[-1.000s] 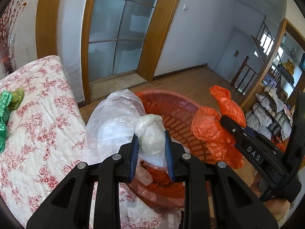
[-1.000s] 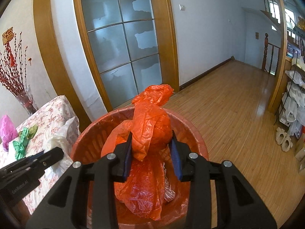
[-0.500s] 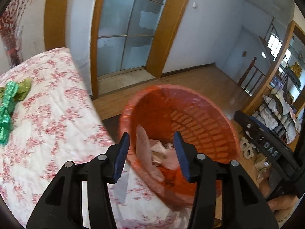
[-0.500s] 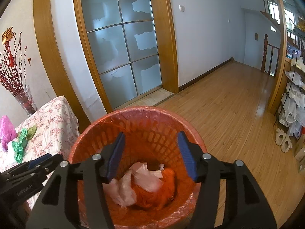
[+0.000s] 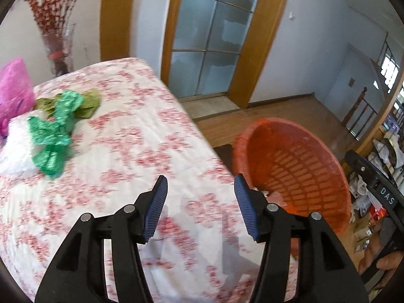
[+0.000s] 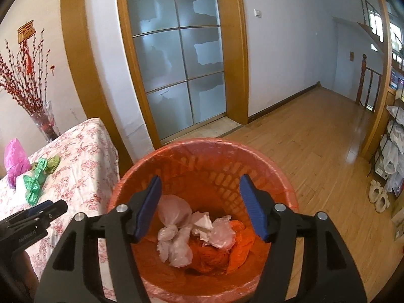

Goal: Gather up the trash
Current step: 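Grasp the pink bag with the left tool while the right tool grasps the green bag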

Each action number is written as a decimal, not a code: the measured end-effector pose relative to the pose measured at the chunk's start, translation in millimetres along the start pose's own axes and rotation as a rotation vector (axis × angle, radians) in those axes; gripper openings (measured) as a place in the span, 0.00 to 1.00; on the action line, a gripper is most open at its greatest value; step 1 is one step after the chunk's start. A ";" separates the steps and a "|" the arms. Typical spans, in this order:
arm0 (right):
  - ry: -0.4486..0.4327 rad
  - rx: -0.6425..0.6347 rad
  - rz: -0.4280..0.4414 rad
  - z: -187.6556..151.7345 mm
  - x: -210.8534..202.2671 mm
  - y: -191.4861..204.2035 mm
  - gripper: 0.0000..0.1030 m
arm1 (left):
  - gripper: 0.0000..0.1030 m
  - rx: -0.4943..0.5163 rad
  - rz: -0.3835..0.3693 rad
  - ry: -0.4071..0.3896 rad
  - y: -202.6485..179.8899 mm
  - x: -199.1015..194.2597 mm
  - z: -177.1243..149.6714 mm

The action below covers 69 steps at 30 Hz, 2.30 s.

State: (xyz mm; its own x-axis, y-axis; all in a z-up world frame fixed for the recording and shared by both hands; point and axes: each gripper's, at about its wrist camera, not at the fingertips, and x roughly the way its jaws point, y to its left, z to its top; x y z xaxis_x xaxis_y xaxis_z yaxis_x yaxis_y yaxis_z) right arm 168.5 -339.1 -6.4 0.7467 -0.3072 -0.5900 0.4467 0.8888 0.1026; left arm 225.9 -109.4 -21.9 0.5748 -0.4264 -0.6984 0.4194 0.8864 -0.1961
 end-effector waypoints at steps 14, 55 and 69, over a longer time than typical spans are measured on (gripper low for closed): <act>0.049 -0.143 0.176 -8.9 2.1 100.8 0.64 | 0.59 -0.214 0.314 -0.144 163.9 -56.9 14.0; 0.133 -0.378 0.395 -24.6 36.1 290.9 0.64 | 0.23 -0.249 0.408 -0.140 317.6 -59.0 33.4; 0.214 -0.394 0.397 -22.9 87.0 364.8 0.40 | 0.23 -0.373 0.466 -0.161 327.7 -122.8 -32.5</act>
State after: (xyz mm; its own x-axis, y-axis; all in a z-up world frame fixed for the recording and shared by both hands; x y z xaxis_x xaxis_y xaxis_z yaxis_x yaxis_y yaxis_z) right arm 385.1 -33.8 -38.7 0.6850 0.1134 -0.7197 -0.0932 0.9933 0.0678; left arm 269.9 239.3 -22.7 0.7492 0.0250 -0.6618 -0.1586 0.9770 -0.1426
